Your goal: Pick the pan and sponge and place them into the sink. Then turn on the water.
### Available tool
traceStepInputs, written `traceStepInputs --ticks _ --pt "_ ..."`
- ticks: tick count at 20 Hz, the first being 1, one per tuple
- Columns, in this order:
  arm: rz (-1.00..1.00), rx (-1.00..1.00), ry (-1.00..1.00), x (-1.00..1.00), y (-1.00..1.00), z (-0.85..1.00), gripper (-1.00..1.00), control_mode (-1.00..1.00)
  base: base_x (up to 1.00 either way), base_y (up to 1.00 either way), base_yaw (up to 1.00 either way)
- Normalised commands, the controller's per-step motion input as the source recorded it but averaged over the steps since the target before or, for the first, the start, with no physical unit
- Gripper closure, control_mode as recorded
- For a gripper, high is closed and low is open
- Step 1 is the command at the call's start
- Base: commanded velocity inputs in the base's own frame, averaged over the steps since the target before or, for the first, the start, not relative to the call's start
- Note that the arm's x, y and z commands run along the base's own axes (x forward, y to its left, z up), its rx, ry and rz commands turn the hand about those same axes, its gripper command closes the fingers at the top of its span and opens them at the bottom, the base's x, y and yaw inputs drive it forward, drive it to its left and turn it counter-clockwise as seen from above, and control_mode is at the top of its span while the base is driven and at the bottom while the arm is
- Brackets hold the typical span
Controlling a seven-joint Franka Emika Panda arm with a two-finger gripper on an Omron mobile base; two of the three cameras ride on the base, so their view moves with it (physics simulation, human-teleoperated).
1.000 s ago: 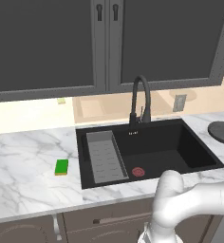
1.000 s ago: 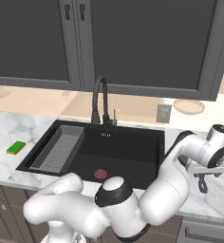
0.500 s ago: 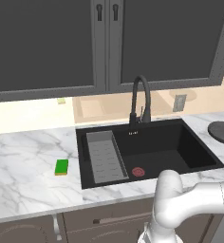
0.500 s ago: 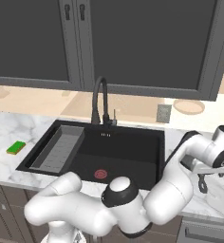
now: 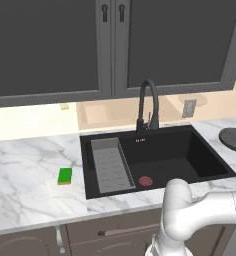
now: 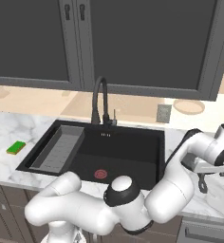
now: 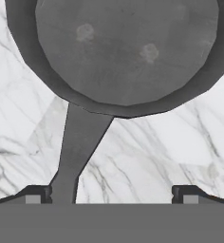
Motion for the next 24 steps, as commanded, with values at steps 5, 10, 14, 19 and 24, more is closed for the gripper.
traceStepInputs --ticks 5,10,14,19,24 --pt "0.00 0.00 0.05 -0.13 0.02 0.00 -1.00 -1.00 0.00 0.00 0.00" --pt "0.00 0.00 0.02 -0.04 0.10 -0.01 -1.00 -1.00 0.00 0.00 0.00" --pt "0.00 0.00 0.00 0.00 0.22 -0.02 -1.00 -1.00 0.00 0.00 0.00" --pt "0.00 0.00 0.00 0.00 0.19 0.00 -1.00 -1.00 0.00 0.00 0.00" --pt "0.00 0.00 0.00 0.00 0.12 -0.01 -1.00 -1.00 0.00 0.00 0.00"
